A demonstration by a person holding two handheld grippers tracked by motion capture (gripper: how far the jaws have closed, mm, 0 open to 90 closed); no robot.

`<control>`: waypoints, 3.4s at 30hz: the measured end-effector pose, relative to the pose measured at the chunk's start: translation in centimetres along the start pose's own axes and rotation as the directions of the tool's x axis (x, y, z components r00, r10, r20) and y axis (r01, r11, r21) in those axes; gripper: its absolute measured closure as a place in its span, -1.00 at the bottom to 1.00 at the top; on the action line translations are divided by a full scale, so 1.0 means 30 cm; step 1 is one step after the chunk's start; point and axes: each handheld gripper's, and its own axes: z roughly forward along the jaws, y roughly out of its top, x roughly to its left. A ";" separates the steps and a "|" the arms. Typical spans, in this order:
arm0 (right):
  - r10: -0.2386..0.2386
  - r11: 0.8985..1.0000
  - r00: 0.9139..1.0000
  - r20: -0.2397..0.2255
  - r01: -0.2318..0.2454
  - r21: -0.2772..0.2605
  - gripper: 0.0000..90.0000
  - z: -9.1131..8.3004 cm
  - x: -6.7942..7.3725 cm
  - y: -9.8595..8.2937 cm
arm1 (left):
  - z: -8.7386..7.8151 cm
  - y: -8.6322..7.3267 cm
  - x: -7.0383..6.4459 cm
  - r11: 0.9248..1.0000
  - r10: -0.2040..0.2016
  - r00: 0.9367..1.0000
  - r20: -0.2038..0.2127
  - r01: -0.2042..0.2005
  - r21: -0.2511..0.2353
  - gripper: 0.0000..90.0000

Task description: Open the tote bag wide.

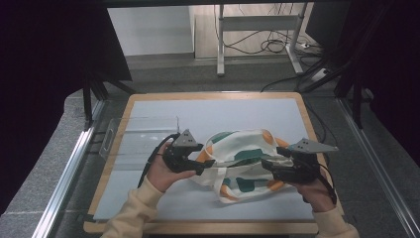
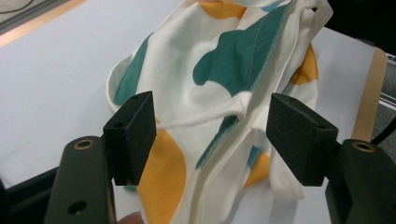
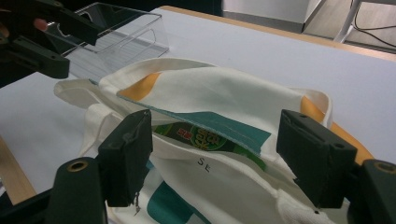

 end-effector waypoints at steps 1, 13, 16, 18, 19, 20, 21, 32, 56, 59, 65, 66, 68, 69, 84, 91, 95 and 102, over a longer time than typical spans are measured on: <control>0.000 1.000 1.000 0.000 0.000 0.000 -0.40 0.000 0.000 0.000 | 0.000 0.000 0.000 1.000 0.000 1.000 0.000 0.000 0.000 -0.25; -0.006 1.000 1.000 -0.010 0.006 0.012 -0.40 0.010 0.007 -0.001 | 0.101 0.069 -0.020 0.998 0.049 0.998 0.048 -0.051 0.031 -0.19; -0.007 1.000 1.000 -0.010 0.007 0.014 -0.40 0.010 0.006 -0.003 | 0.126 0.073 -0.015 0.998 0.050 0.997 0.061 -0.053 0.044 -0.17; -0.005 1.000 1.000 -0.009 0.005 0.013 -0.40 0.008 0.005 -0.003 | 0.136 0.073 -0.017 0.999 0.036 0.997 0.067 -0.039 0.038 -0.17; -0.004 1.000 1.000 -0.007 0.004 0.011 -0.40 0.007 0.005 -0.003 | 0.149 0.073 -0.014 0.998 0.030 0.996 0.088 -0.034 0.048 -0.17; -0.004 1.000 1.000 -0.007 0.004 0.011 -0.40 0.007 0.005 -0.003 | 0.149 0.073 -0.014 0.998 0.030 0.996 0.088 -0.034 0.048 -0.17; -0.002 1.000 1.000 -0.006 0.002 0.011 -0.40 0.007 0.003 -0.003 | 0.154 0.074 -0.014 0.998 0.024 0.995 0.102 -0.029 0.049 -0.17; -0.003 1.000 1.000 -0.004 0.003 0.016 -0.40 0.013 0.004 -0.004 | 0.217 0.062 0.001 0.988 0.077 0.992 0.102 -0.089 0.127 0.17; -0.029 0.999 0.999 -0.034 0.030 0.032 -0.34 0.028 0.023 -0.002 | 0.224 0.058 -0.002 0.984 0.073 0.989 0.132 -0.093 0.149 0.82; -0.047 0.998 0.997 -0.058 0.050 0.048 -0.31 0.045 0.041 0.002 | 0.225 0.058 -0.001 0.984 0.072 0.988 0.134 -0.092 0.150 0.82; -0.078 0.992 0.990 -0.115 0.088 0.091 -0.30 0.102 0.076 0.008 | 0.224 0.058 0.001 0.985 0.073 0.988 0.134 -0.093 0.147 0.82; -0.085 0.990 0.989 -0.119 0.098 0.101 -0.30 0.115 0.083 0.009 | 0.224 0.058 0.001 0.985 0.073 0.988 0.134 -0.093 0.147 0.82; -0.091 0.989 0.988 -0.122 0.104 0.108 -0.29 0.125 0.089 0.010 | 0.225 0.058 -0.002 0.986 0.065 0.989 0.133 -0.085 0.146 0.82; -0.098 0.986 0.987 -0.130 0.114 0.119 -0.29 0.144 0.098 0.012 | 0.226 0.058 -0.001 0.985 0.067 0.989 0.134 -0.086 0.147 0.82; -0.151 0.956 0.980 -0.133 0.179 0.231 -0.13 0.243 0.121 -0.018 | 0.227 0.057 -0.002 0.986 0.067 0.989 0.130 -0.086 0.144 0.82; -0.199 0.937 0.974 -0.113 0.223 0.270 0.07 0.259 0.123 -0.040 | 0.228 0.058 0.001 0.986 0.063 0.990 0.126 -0.081 0.144 0.82; -0.200 0.935 0.974 -0.105 0.221 0.278 0.33 0.260 0.118 -0.043 | 0.227 0.058 0.007 0.987 0.058 0.991 0.119 -0.075 0.141 0.82; -0.153 0.931 0.980 -0.130 0.187 0.313 0.76 0.261 0.102 -0.047 | 0.225 0.061 0.014 0.987 0.057 0.993 0.104 -0.072 0.140 0.82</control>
